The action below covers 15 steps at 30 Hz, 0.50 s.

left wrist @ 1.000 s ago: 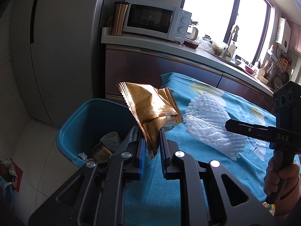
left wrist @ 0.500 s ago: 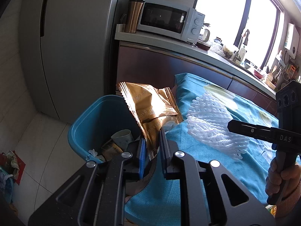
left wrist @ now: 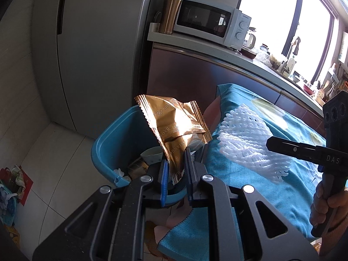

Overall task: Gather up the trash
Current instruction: 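Carry the gold wrapper and foam net with both tools over the teal bin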

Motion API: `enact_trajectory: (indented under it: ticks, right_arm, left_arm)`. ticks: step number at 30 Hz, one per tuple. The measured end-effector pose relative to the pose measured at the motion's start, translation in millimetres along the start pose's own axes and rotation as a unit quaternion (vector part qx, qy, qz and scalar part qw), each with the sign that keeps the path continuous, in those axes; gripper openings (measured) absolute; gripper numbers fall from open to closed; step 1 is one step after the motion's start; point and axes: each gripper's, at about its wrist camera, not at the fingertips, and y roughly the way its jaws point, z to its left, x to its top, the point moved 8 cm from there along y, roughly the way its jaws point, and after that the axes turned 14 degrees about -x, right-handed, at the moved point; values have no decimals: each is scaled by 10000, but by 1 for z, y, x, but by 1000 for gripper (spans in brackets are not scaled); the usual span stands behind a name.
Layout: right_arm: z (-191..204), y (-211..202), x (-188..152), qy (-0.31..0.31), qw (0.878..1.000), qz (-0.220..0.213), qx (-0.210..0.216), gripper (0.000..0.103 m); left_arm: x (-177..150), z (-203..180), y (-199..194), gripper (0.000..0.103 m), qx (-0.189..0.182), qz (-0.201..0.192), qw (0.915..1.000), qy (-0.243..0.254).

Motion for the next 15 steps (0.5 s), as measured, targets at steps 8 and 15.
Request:
enact_trajectory:
  ticks: [8, 15]
  right_arm:
    - [7, 13, 4, -71, 9999, 87, -74, 21]
    - [14, 20, 5, -130, 9997, 153, -140, 21]
  left_arm:
    - [-3, 20, 6, 14, 189, 53, 9997, -168]
    - [-8, 34, 14, 14, 290, 137, 9991, -288]
